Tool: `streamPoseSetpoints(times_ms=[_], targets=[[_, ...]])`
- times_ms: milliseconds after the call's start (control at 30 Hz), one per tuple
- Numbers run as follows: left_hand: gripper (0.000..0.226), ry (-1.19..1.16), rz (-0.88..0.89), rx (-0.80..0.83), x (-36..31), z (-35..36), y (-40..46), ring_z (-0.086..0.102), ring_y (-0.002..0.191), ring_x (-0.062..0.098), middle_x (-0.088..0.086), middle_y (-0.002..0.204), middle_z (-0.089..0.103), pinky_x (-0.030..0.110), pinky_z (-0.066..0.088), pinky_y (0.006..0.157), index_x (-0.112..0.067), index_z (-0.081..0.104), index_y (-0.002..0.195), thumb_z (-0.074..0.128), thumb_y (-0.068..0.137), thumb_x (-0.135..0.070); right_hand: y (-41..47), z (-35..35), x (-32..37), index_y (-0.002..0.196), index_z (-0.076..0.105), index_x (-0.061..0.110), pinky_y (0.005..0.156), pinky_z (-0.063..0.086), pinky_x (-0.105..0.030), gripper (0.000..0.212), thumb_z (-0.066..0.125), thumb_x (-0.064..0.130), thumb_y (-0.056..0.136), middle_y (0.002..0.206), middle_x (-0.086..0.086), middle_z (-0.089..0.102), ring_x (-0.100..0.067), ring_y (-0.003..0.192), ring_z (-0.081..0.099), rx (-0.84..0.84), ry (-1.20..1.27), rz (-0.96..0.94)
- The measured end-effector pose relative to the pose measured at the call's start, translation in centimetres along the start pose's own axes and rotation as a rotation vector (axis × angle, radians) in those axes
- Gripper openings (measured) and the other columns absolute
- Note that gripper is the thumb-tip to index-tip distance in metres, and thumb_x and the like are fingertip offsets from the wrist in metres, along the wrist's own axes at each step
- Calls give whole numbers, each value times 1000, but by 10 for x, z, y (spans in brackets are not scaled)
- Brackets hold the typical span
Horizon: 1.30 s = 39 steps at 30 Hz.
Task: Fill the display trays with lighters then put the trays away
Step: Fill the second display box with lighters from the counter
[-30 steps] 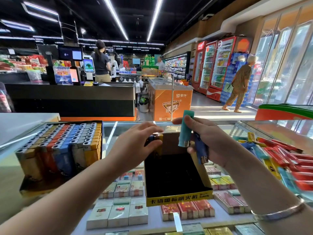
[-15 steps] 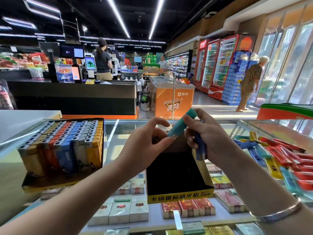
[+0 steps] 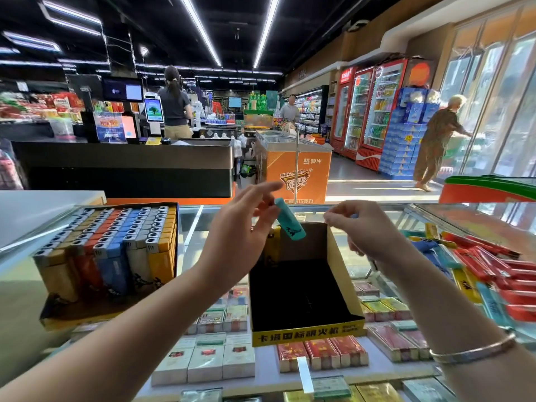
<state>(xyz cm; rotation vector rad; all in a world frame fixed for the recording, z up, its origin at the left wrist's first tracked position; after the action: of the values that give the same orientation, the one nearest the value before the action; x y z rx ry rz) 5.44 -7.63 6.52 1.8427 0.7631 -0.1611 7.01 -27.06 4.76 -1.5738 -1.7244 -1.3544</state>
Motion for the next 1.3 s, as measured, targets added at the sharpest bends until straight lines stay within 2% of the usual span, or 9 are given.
streamPoseSetpoints(times_ms=[100,200,567,767,900,1000,1133,1200,1300], targets=[[28,168,88,60,-3,10,-3,62,89,11,-2,106,64,17,53,77,-16,63,113,62,85,-10,0,10,-4,89,64,16,39,33,-13,3,61,15,87,88,-7,62,-7,55,44,80,-115,11],[25,237,119,119,1,18,-4,62,88,13,-4,104,66,26,54,75,-18,66,111,62,86,-14,1,11,-5,94,65,16,53,33,-20,10,61,12,85,89,-8,63,-7,59,45,84,-165,-10],[22,368,132,245,16,31,1,52,88,9,-9,95,59,24,48,65,-25,69,107,63,86,-21,2,14,-2,97,65,14,56,35,-19,12,60,12,87,79,6,55,-5,67,47,83,-263,-57],[36,391,-43,406,31,35,-1,53,85,3,-24,106,51,21,49,61,-42,52,125,48,93,-23,1,14,-2,100,64,14,56,35,-19,13,59,13,88,85,1,58,-5,70,48,91,-283,-50],[44,383,-75,518,33,36,-5,47,94,2,-23,119,46,25,51,73,-45,38,134,41,95,-25,1,12,-2,98,63,16,50,34,-16,11,58,21,89,78,2,57,-5,61,45,92,-249,-38],[51,350,-78,584,33,35,-9,39,110,3,-22,128,40,30,48,87,-44,29,139,42,94,-24,2,1,-3,87,61,14,39,33,-16,13,55,25,92,78,-5,61,-7,49,43,-14,-46,21],[57,338,-63,604,33,33,-15,33,110,-2,-22,132,35,25,44,90,-44,20,142,47,93,-33,5,-7,-7,73,53,9,38,35,-19,20,52,18,90,64,-3,48,-10,48,42,2,574,224],[60,309,-76,552,31,30,-17,30,112,-1,-20,136,33,22,37,93,-43,18,142,49,91,-40,5,-3,-3,65,44,14,45,37,-22,16,52,14,80,58,-2,43,-13,51,40,81,882,276],[55,267,-37,414,21,22,-15,23,126,2,-17,139,35,28,27,101,-41,29,139,49,88,-47,0,7,11,62,36,15,63,36,-28,11,45,8,63,63,-4,40,-17,60,39,177,1122,244]])
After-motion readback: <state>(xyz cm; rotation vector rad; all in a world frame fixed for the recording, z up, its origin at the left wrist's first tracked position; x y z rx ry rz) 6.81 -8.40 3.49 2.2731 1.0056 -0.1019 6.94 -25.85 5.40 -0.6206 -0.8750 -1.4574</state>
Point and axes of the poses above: each hand's wrist, its own y-axis towards the middle knuckle, its own z-axis out of the palm, x = y × z, the point moved 6 cm from there along y, towards the middle knuckle
